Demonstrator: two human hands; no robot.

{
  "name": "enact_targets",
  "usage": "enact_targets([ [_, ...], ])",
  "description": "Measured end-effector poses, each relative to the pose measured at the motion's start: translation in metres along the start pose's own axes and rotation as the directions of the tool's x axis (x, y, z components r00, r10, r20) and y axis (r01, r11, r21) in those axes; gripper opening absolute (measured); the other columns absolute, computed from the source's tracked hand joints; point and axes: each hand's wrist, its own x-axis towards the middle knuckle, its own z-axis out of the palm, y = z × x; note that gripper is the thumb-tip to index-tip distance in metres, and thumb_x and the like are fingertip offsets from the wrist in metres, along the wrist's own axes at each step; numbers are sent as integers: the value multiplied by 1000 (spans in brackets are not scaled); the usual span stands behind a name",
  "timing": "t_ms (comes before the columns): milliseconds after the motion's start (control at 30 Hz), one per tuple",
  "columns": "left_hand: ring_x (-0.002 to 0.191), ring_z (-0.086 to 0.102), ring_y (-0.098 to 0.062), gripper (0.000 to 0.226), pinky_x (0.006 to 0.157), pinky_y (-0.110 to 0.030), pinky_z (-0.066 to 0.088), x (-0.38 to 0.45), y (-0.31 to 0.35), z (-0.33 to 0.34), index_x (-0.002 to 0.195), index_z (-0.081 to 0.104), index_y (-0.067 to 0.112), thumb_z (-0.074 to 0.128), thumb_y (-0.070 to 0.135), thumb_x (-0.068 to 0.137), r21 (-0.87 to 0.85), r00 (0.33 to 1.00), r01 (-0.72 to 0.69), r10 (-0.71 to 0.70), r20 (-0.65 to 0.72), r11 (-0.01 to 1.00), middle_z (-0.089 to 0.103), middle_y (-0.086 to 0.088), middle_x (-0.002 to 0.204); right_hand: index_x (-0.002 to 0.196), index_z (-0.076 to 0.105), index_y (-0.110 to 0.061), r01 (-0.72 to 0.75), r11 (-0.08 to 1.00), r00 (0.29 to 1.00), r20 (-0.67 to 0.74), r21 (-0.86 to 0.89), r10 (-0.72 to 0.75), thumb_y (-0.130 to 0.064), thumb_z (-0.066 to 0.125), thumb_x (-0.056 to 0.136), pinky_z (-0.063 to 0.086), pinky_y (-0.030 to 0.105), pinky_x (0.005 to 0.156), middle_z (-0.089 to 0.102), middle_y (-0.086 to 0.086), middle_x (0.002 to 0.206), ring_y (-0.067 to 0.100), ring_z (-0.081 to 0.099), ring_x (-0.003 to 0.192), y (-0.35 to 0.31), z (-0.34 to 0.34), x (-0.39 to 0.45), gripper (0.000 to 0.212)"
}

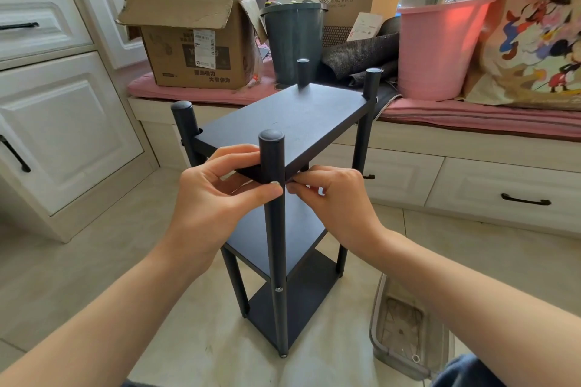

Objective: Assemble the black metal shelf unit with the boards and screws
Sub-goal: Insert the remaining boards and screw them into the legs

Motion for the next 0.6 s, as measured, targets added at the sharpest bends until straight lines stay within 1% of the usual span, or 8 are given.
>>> enact_targets([
  [133,93,75,-19,45,78,-20,58,1,-1,-1,103,75,21,83,24,59,7,1000,-12,12,2,1000,74,6,109,102,77,-10,18,1000,1000,4,22,-18,-16,70,86,53,17,83,76,4,97,17,72,85,-3,3,-1,19],
  [267,94,74,-19,46,78,-20,58,1,-2,-1,103,76,22,84,29,58,4,1000,-23,23,5,1000,74,7,108,98,78,-7,33,999,999,3,20,-33,-14,72,85,49,14,82,77,6,93,19,72,82,-5,10,-2,16],
  [367,95,74,-20,45,79,-21,59,1,-3,-2,103,76,23,84,27,59,4,1000,-29,29,7,1000,74,7,109,95,79,-5,55,998,998,-24,8,-55,-10,74,84,53,21,82,77,7,91,22,73,82,-7,16,-3,13],
  [400,95,74,-20,44,80,-22,59,1,-3,-2,103,76,22,84,25,60,5,999,-31,31,7,999,74,7,109,95,79,-5,63,998,998,-29,8,-62,-10,74,83,53,19,82,77,7,91,22,73,82,-7,18,-3,13],
  [500,94,75,-21,42,80,-23,60,2,-4,-2,102,77,22,85,22,60,-7,999,-34,34,6,999,74,5,111,96,78,-4,69,996,998,-10,63,-69,-8,73,84,43,1,83,77,7,92,22,73,83,-7,23,-1,14],
  [600,94,75,-22,43,80,-23,59,2,-4,-3,101,78,24,85,24,59,-20,999,-34,34,5,999,74,5,111,96,77,-2,54,992,998,-16,111,-53,-5,72,84,39,-5,82,77,9,92,23,73,83,-5,27,1,13],
])
